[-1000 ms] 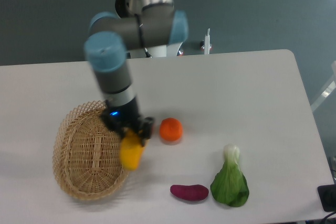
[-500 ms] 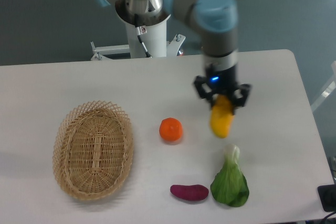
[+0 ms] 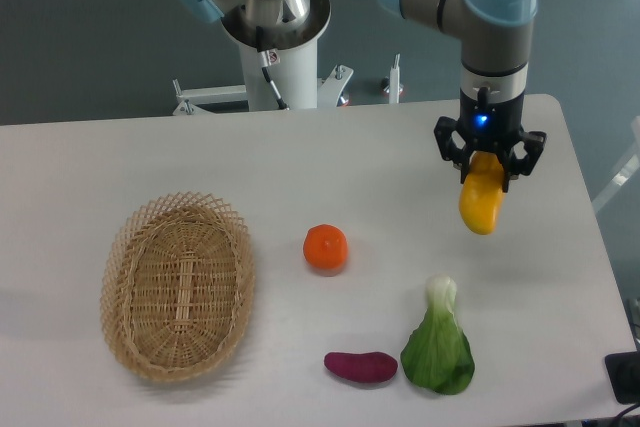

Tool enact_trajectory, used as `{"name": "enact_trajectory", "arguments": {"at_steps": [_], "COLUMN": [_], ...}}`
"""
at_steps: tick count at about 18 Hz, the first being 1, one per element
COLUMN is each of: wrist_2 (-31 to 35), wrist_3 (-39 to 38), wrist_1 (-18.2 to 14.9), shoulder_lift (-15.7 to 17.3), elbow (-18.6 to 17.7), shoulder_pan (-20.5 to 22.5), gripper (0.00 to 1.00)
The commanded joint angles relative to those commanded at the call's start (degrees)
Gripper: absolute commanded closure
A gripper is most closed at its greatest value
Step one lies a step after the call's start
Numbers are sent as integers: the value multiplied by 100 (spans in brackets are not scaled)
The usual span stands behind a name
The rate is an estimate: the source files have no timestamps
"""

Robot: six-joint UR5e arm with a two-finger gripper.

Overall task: Pick up the mango from the basket
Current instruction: 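Lift the held mango out of the basket and carry it away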

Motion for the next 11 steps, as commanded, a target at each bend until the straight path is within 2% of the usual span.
{"name": "enact_trajectory", "arguments": {"at_steps": [11], "wrist_2": [-9], "wrist_3": [211], "wrist_1": [9], "shoulder_lift": [26], "elbow": [-114], "shoulder_pan": [132], "gripper": [52]}}
